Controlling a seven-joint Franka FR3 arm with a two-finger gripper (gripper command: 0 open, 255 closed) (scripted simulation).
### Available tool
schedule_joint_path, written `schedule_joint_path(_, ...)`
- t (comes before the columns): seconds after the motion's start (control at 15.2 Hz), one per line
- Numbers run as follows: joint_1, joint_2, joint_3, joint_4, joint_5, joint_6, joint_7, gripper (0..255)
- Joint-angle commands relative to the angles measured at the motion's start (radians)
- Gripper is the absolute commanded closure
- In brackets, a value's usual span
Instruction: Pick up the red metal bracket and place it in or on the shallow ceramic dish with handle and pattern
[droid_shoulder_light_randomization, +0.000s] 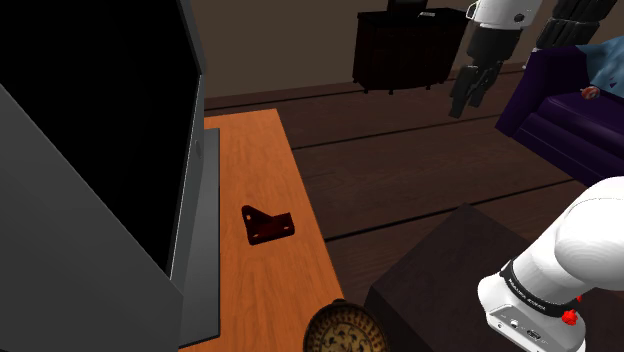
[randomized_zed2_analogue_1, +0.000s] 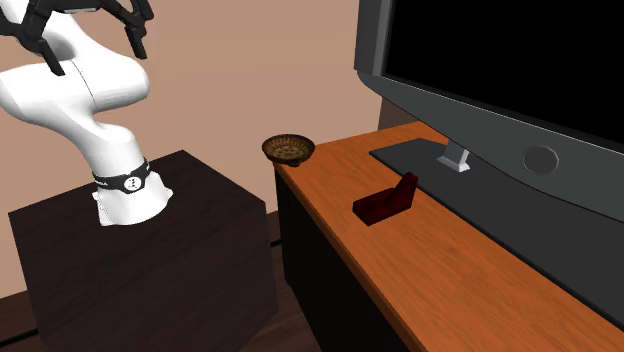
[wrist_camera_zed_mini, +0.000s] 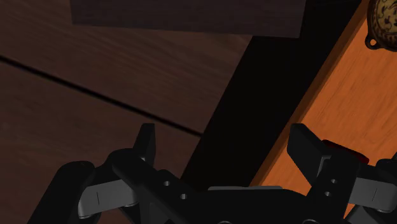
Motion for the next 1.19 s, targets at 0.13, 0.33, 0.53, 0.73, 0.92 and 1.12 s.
schedule_joint_path(0.13,0.02,0.041,0.027,-0.005,0.015,0.052,0.012,0)
schedule_joint_path(0.33,0.048,0.11,0.067,-0.003,0.034,0.128,0.03,0)
schedule_joint_path(0.53,0.074,0.186,0.107,0.009,0.048,0.201,0.048,0)
schedule_joint_path(0.73,0.098,0.268,0.147,0.03,0.056,0.27,0.067,0)
schedule_joint_path(0.92,0.119,0.355,0.186,0.061,0.057,0.334,0.087,0)
schedule_joint_path(1.12,0.138,0.446,0.224,0.102,0.049,0.391,0.11,0)
